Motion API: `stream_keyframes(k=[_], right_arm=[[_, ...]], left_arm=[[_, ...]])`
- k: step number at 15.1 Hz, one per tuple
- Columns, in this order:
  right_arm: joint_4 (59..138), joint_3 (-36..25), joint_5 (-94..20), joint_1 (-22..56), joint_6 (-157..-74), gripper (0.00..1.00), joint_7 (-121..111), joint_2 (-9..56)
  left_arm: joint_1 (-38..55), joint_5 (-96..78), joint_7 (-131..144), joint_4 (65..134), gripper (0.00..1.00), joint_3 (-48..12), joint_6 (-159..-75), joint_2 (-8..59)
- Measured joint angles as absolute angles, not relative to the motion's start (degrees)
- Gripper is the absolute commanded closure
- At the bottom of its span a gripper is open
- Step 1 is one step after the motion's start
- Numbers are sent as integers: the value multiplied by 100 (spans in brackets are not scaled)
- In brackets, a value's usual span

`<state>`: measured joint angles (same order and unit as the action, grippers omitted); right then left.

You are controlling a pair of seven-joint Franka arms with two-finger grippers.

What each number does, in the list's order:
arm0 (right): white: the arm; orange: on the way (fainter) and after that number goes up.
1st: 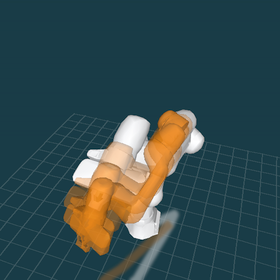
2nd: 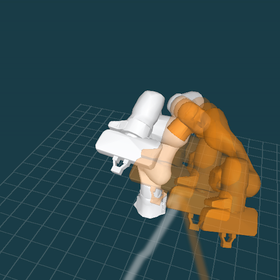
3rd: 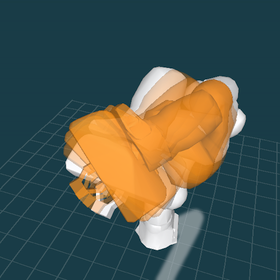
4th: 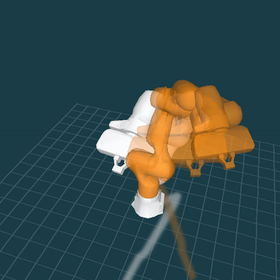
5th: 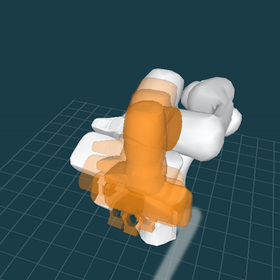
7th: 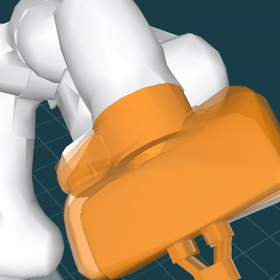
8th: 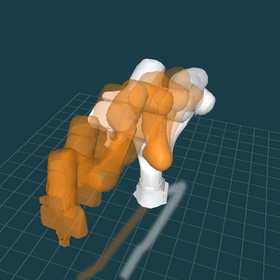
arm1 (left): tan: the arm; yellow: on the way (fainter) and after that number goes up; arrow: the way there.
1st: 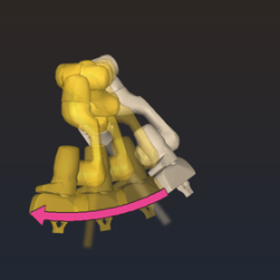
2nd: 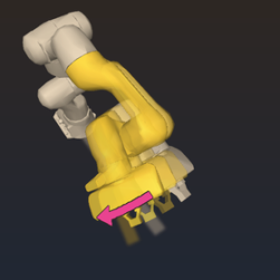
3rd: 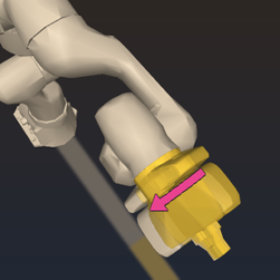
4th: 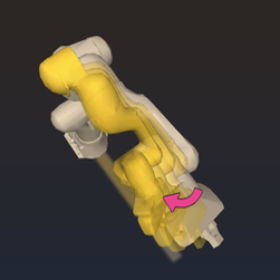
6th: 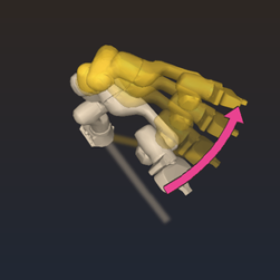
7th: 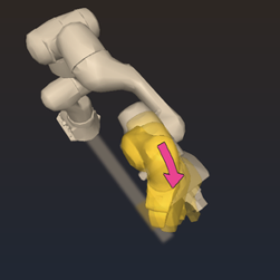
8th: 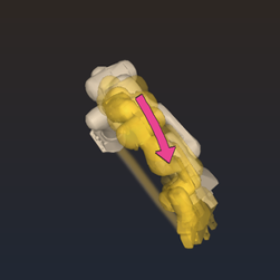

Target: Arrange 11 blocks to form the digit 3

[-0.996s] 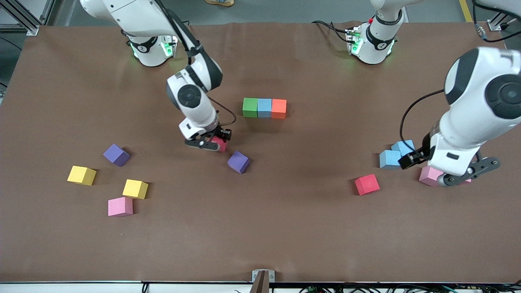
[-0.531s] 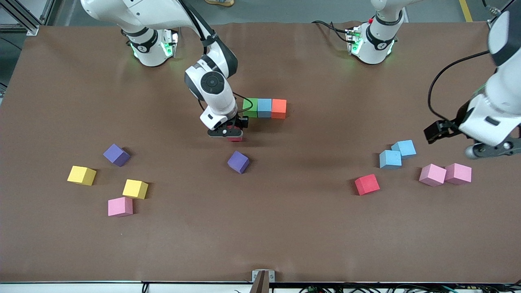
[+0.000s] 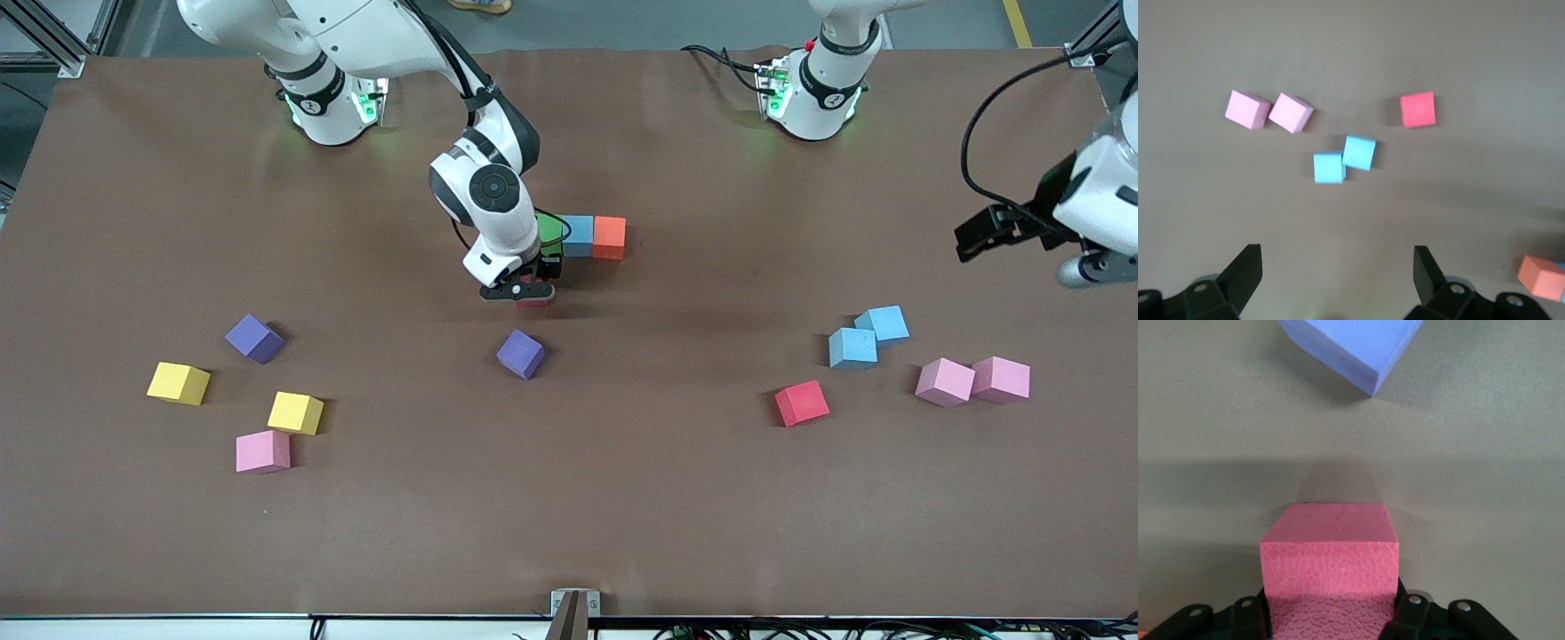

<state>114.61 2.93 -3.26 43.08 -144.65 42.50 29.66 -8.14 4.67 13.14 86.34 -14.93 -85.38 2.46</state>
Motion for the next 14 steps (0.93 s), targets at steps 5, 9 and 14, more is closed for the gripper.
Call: stream_keyframes(k=[5,9,14], right_arm=[[11450,291,-326,4385,-14439,56,4673,2971],[11444,289,-326,4447,-14396,56,4806,2971],[11439,284,-326,4549,-14361,55,4918,2971]], left_arm=[[-133,310,1199,9681,0,-554,-9086,-319],[-24,300,1195,10364,0,-587,-10003,-218],[23,300,1236,10666,0,-663,-10982,440]])
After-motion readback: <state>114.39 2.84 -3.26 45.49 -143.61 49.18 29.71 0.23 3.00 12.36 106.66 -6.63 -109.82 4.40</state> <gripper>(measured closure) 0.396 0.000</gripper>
